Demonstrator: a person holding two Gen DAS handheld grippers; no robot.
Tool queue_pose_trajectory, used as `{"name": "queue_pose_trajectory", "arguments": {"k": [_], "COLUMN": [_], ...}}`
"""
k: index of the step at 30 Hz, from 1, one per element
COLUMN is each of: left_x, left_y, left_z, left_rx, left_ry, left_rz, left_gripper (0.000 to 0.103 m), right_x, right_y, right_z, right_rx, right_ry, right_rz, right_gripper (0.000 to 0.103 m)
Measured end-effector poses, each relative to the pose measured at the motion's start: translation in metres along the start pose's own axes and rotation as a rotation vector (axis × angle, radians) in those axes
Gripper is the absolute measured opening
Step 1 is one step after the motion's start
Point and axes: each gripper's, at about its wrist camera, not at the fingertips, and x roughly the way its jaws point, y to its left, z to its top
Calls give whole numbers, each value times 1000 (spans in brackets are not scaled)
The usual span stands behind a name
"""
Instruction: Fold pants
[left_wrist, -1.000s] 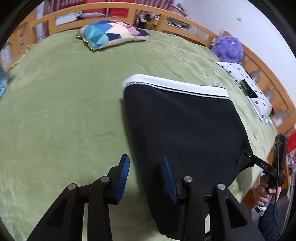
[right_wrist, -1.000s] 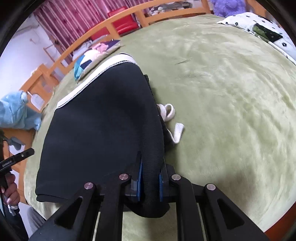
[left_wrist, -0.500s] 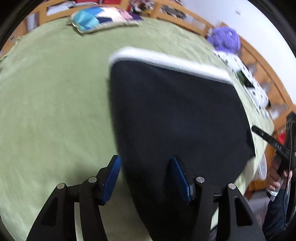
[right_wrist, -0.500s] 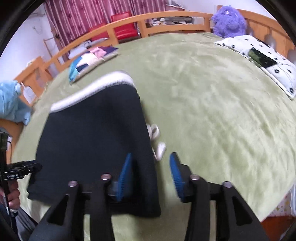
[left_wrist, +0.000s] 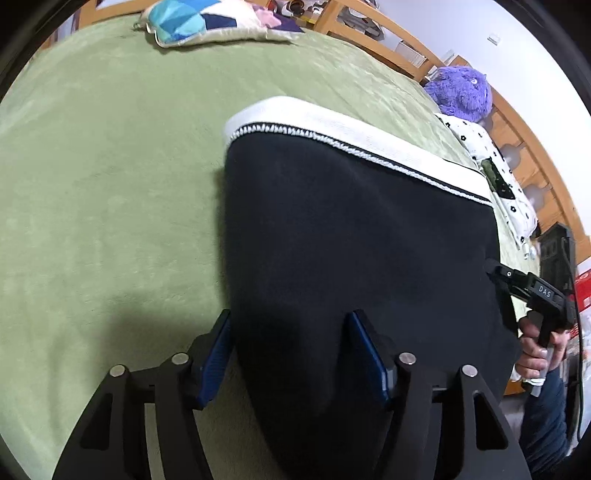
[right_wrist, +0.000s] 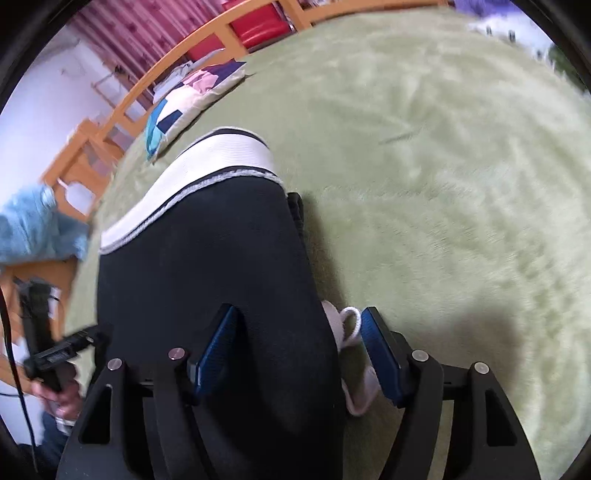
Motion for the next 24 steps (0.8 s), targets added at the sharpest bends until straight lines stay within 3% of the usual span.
{"name": "queue_pose_trajectory", "arguments": {"k": [4,7,8,9,11,12,13,14,19,24], "left_x": [9,10,7,1,-11,-18,-24,-30,-72,-134], "left_y": [7,1,0,-3,-3,0,2,4,3,45], "left_z": [2,4,5,5,5,5,5,6,6,16], "left_rx": [-36,-25,-19,2,19,5,-2,-4,51,59], "left_ry": [10,12,0,-17,-33,-42,-49,-57,-90,-152], "left_rz": [-60,-69,-73,-74,-91,-113,-128,-140,-136,-10], "left_gripper": [64,47,35,27,21,20,20,19,18,18], "right_x": [13,21,21,19,12,6,0,-10,-41,-35], "right_y": [-2,-2,-1,0,12,20,27,33,86,148], "right_z": [3,4,4,3,2,0,-1,-2,-8,-21], "right_rx": [20,48,59,81,54,21,9,14,-27,-51], "right_ry": [19,32,35,36,14,-2,-23,-48,-127,-124], "right_rz": [46,77,84,113,72,35,11,3,-36,36], "right_gripper": [75,74,61,59,48,43,30,25,20,19]}}
